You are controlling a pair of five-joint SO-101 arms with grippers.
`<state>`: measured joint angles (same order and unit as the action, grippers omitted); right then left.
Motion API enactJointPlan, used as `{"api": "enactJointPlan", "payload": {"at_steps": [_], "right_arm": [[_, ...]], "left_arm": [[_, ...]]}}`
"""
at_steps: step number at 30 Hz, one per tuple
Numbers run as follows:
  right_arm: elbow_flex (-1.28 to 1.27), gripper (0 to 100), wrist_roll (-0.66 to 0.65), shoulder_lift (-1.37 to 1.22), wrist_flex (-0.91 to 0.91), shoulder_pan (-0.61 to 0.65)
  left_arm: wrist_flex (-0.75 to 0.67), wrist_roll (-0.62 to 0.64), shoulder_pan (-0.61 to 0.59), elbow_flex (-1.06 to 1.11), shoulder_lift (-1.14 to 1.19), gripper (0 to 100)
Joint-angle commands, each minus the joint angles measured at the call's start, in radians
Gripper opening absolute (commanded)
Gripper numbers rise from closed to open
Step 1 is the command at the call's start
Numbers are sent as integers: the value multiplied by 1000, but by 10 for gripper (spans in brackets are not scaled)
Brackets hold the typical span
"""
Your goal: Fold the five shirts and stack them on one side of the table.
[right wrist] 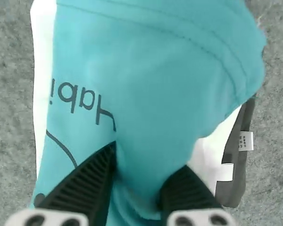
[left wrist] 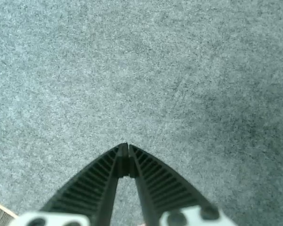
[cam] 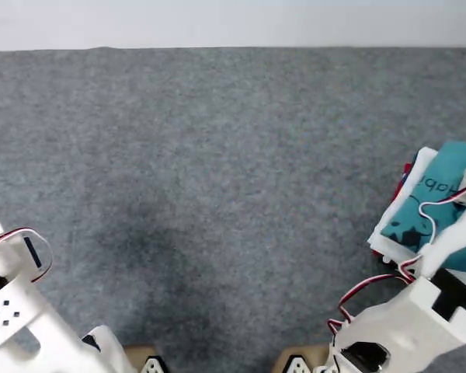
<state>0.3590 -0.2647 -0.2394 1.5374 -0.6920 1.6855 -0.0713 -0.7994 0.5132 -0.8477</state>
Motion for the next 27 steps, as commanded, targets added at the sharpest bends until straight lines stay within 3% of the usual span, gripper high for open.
{"api": "enactJointPlan", "payload": {"at_steps": [1, 5, 8, 11, 17, 19, 27], "right_arm": [[14, 280, 41, 85, 12, -30], [15, 460, 109, 206, 91, -27], [11, 482, 109, 274, 137, 1], [-9, 390, 110, 294, 168, 41], [-40, 0, 104, 265, 180, 107], [-58, 56, 98, 262, 217, 117], [-256, 9, 95, 180, 120, 179]], "left_arm": [[-12, -9, 0, -8, -14, 5], [-12, -9, 0, -8, -14, 5], [-12, -9, 0, -8, -14, 5], [-12, -9, 0, -8, -14, 5], [-12, -9, 0, -7, -14, 5], [-11, -9, 0, -7, -14, 5], [-11, -9, 0, -5, -14, 5]]}}
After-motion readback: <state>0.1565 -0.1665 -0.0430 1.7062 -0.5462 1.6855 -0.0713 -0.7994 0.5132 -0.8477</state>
